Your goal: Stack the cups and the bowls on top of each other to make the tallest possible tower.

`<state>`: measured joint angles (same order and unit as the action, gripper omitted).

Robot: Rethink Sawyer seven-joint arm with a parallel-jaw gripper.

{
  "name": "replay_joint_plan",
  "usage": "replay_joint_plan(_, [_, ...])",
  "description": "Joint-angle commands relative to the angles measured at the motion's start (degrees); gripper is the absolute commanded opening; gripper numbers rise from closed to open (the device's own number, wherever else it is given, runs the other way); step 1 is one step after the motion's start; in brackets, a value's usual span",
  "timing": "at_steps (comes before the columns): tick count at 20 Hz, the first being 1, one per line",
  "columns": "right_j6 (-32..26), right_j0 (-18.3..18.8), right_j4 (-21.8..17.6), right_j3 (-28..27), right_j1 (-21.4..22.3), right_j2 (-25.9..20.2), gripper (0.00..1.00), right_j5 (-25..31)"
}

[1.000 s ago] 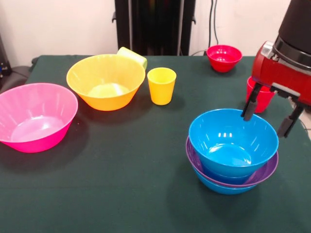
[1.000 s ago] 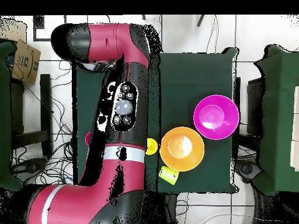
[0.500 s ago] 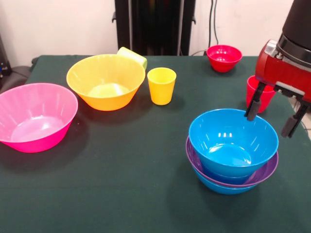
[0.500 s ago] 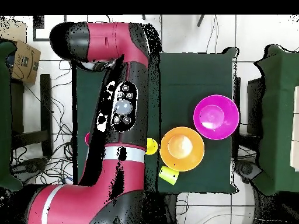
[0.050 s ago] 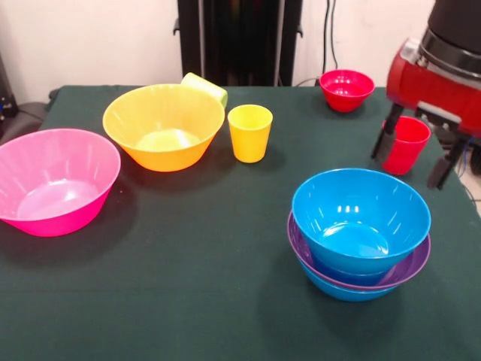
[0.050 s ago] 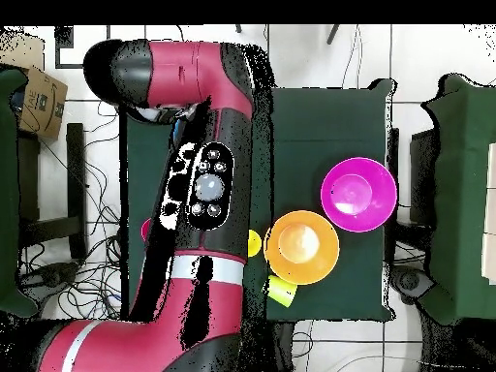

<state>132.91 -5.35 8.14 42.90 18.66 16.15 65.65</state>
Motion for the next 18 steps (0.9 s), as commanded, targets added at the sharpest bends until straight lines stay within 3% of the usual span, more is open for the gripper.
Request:
replay_joint_plan(1, [-11.53,2.83,-1.68,10.51,4.50,-6.91,1.00,2.55])
replay_joint_plan(7, [-15.37,5.08,-2.99,13.65,6.71,-7.83,1.00,2.22])
replay_joint_plan(12, [-19.64,7.79,-5.08,22.65,9.61,-9.17,1.00,-5.73])
replay_joint_plan(18, [-21.48,10.49,-7.35,29.12,11.30,-11.34,1.00,-12.30])
